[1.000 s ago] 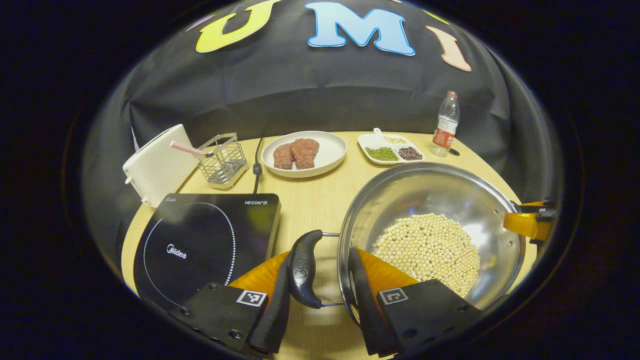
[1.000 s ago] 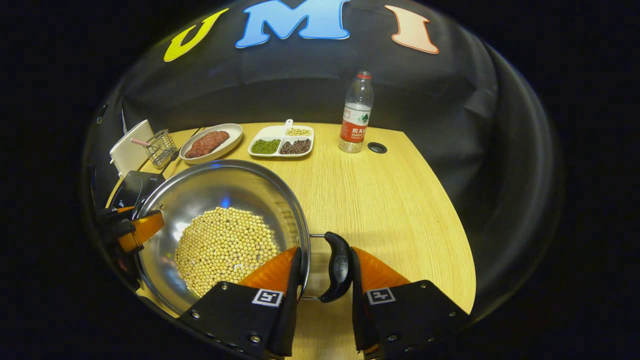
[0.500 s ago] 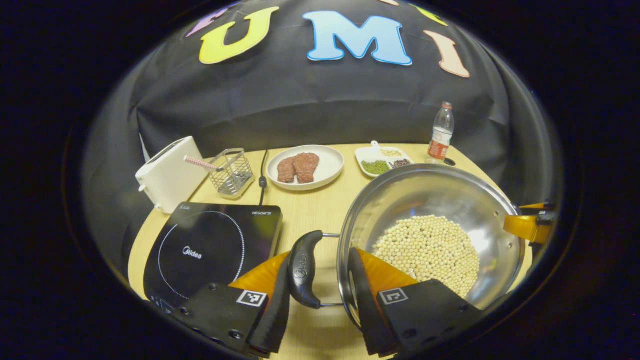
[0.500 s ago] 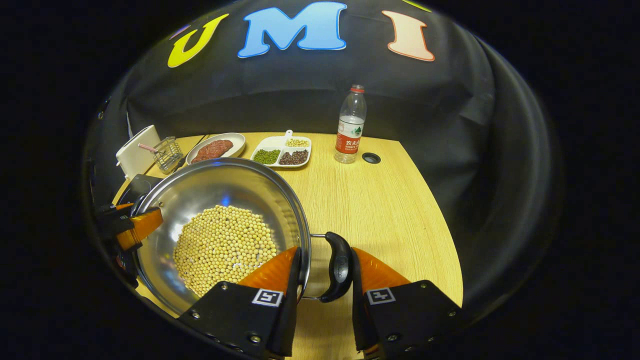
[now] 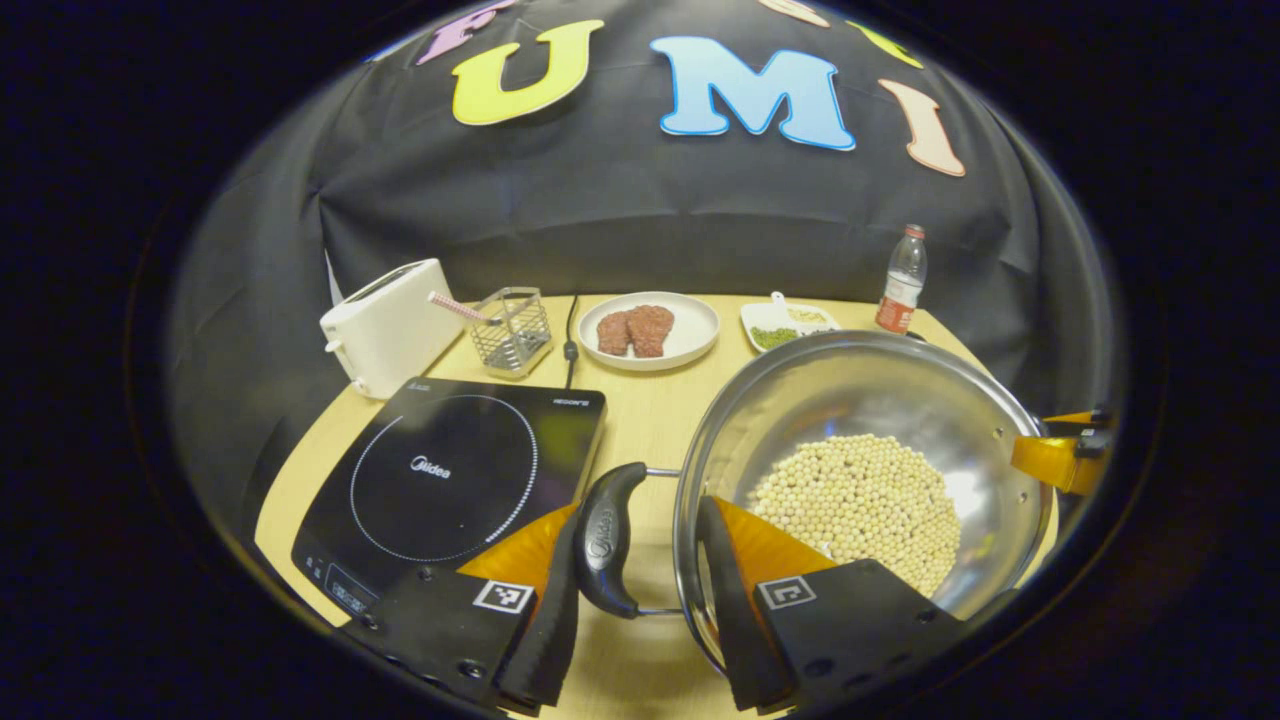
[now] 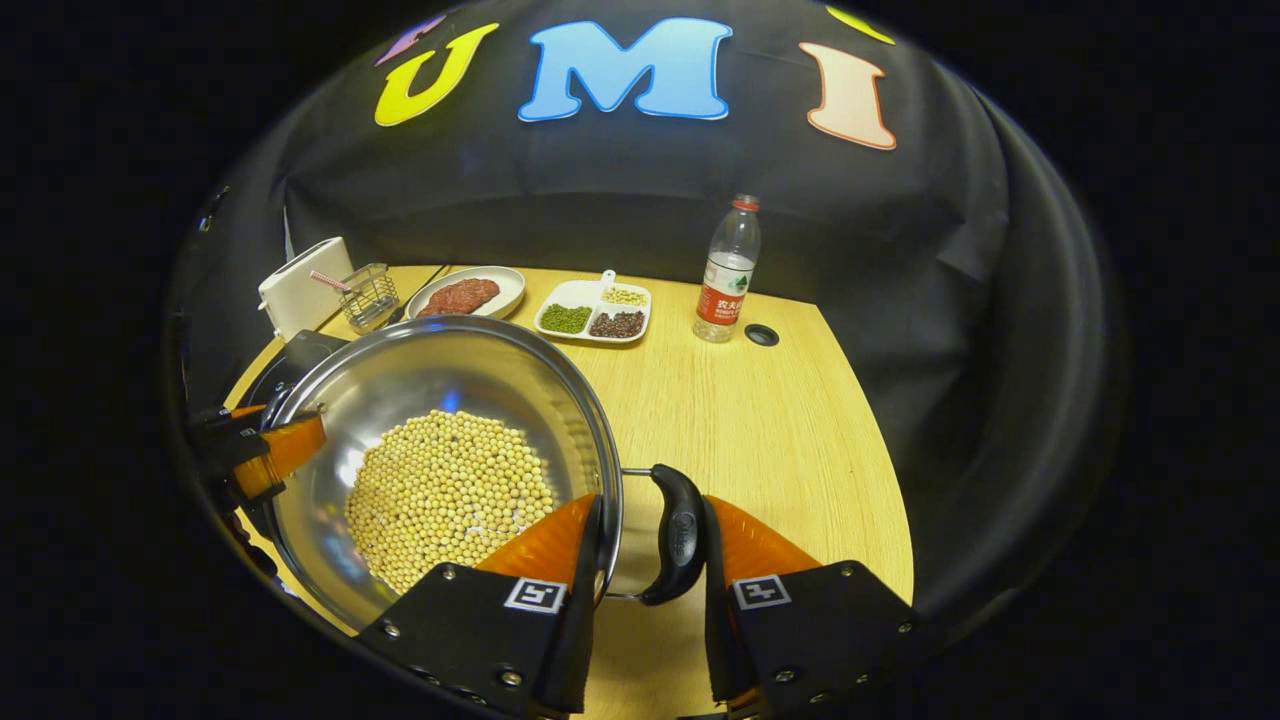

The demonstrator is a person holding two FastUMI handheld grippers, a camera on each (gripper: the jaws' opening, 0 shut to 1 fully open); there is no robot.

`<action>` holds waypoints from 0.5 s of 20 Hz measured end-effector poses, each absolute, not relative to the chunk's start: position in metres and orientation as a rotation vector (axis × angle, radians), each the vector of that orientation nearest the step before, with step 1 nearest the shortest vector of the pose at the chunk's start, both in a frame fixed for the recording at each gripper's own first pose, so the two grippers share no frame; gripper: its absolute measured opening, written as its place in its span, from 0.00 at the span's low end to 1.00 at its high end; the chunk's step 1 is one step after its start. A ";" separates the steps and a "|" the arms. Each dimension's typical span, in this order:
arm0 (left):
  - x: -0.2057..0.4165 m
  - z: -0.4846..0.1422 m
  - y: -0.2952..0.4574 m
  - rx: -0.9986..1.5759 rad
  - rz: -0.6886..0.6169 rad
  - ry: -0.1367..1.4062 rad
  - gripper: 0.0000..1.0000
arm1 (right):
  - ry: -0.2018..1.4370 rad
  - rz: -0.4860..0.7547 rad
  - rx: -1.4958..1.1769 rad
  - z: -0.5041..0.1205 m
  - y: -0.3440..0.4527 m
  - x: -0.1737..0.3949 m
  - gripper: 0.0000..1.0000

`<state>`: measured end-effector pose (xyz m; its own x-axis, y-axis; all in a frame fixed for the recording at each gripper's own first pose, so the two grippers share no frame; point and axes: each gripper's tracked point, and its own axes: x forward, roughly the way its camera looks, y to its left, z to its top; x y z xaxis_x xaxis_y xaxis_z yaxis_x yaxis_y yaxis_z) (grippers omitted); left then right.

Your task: First push the handle of the pot to place it horizontally, then grasp the pot with both hands and set it on the induction cooktop.

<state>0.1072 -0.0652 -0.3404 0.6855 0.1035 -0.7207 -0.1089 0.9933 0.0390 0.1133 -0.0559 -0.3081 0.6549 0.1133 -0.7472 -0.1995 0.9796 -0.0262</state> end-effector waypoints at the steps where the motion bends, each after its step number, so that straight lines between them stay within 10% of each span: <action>1: 0.106 -0.340 -0.060 -0.007 0.117 0.805 0.70 | 0.836 0.176 -0.109 -0.305 -0.051 0.112 0.46; 10: 0.113 -0.327 -0.013 0.002 0.071 0.790 0.67 | 0.834 0.125 -0.093 -0.289 -0.008 0.100 0.46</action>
